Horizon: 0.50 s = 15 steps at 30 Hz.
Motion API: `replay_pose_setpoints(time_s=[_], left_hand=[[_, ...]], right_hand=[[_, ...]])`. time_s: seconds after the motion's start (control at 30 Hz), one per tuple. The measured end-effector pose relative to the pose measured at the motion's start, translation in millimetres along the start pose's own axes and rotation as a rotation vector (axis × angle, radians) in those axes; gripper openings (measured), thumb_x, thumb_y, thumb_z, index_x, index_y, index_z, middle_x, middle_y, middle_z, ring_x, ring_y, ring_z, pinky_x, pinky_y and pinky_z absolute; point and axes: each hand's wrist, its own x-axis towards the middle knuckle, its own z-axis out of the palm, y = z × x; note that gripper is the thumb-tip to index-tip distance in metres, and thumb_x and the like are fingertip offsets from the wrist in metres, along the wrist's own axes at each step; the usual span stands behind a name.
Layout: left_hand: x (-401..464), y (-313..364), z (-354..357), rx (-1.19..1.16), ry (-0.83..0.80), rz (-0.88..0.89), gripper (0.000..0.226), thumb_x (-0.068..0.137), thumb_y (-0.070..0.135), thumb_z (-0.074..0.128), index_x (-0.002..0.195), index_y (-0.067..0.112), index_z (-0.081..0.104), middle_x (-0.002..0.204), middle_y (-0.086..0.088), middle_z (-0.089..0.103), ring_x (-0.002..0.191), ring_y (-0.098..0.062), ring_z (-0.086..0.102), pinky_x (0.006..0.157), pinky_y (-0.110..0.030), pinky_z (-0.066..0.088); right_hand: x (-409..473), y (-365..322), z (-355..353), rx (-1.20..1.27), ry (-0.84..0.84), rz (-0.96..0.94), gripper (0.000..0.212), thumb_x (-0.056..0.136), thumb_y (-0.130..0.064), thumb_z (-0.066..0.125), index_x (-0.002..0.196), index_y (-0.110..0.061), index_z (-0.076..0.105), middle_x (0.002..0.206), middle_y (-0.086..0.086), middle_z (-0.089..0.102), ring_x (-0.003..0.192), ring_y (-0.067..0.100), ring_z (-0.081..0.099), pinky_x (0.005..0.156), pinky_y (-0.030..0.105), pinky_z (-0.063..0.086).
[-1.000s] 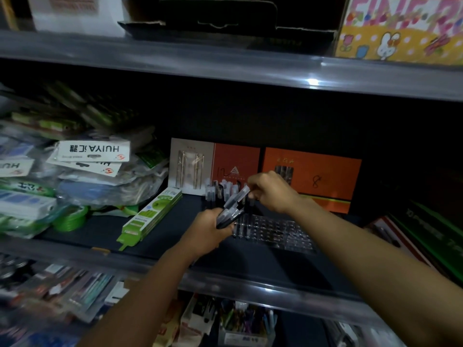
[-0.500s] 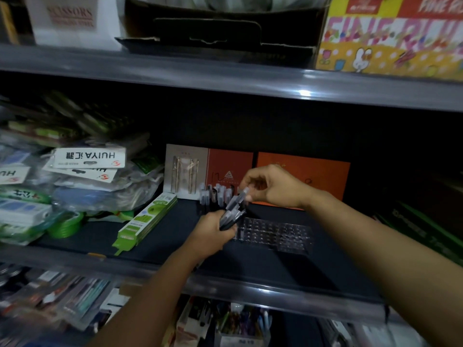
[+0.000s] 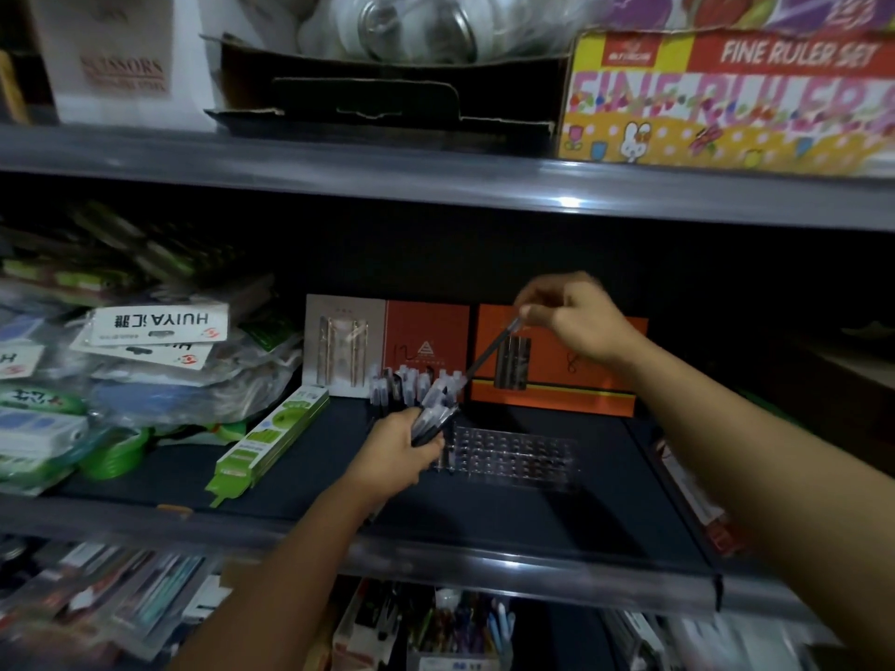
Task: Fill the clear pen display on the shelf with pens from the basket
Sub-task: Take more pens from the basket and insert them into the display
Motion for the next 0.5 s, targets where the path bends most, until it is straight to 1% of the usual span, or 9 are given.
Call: replay_pose_setpoints(time_s=[0.07,0.1,0.13,0.23,0.3,0.37,0.5], left_hand=[[-1,1,-4,0.012,0.011,0.009,0.009,0.093,0.019,0.056,0.100,0.014,0.058,0.067,0.001,0.056,0.049,-0.006,0.048,0.045,-0.016,0.042],[0,2,-5,0.007,0.016,0.014,0.008,0.094,0.019,0.056,0.101,0.016,0.057,0.067,0.003,0.056,0.049,-0.006,0.048,0.044,-0.015,0.041],[0,2,-6,-0.002,0.020,0.018,0.007,0.094,0.020,0.055,0.101,0.018,0.055,0.067,0.004,0.056,0.049,-0.006,0.048,0.045,-0.014,0.041],[3,5,-8,-0.017,0.021,0.028,0.008,0.094,0.020,0.054,0.102,0.020,0.051,0.068,0.007,0.056,0.051,-0.008,0.050,0.047,-0.015,0.041],[6,6,-8,-0.048,0.012,0.024,0.004,0.094,0.020,0.055,0.095,0.021,0.051,0.069,0.006,0.056,0.053,-0.009,0.050,0.051,-0.019,0.044],[9,6,-7,-0.059,0.006,0.032,0.009,0.094,0.020,0.055,0.088,0.024,0.052,0.070,0.004,0.056,0.053,-0.009,0.051,0.053,-0.022,0.045],[14,5,-4,-0.059,0.003,0.039,0.012,0.094,0.018,0.056,0.085,0.026,0.052,0.069,0.003,0.056,0.053,-0.008,0.052,0.051,-0.020,0.044]], right_hand=[[1,4,-4,-0.070,0.053,0.007,0.013,0.087,-0.005,0.059,0.088,-0.008,0.072,0.086,0.004,0.072,0.084,0.018,0.064,0.074,0.021,0.047],[1,6,-4,-0.121,0.063,0.008,0.014,0.087,-0.005,0.059,0.089,-0.008,0.072,0.086,0.003,0.071,0.085,0.016,0.063,0.070,0.018,0.044],[1,9,-3,-0.169,0.061,0.007,0.014,0.087,-0.005,0.058,0.090,-0.007,0.072,0.087,0.005,0.071,0.086,0.016,0.063,0.071,0.019,0.042],[1,20,8,-0.289,0.014,-0.011,0.013,0.088,-0.007,0.058,0.093,-0.006,0.071,0.088,0.010,0.071,0.087,0.024,0.063,0.078,0.028,0.045],[2,26,19,-0.296,-0.029,-0.013,0.013,0.089,-0.009,0.057,0.092,-0.006,0.069,0.086,0.011,0.070,0.086,0.027,0.063,0.078,0.034,0.051],[3,28,31,-0.291,-0.067,-0.023,0.012,0.090,-0.008,0.056,0.093,-0.005,0.067,0.086,0.012,0.068,0.084,0.027,0.063,0.075,0.042,0.053],[7,27,50,-0.315,-0.118,-0.053,0.011,0.089,-0.005,0.056,0.095,-0.008,0.064,0.083,0.009,0.066,0.078,0.026,0.063,0.069,0.040,0.054]])
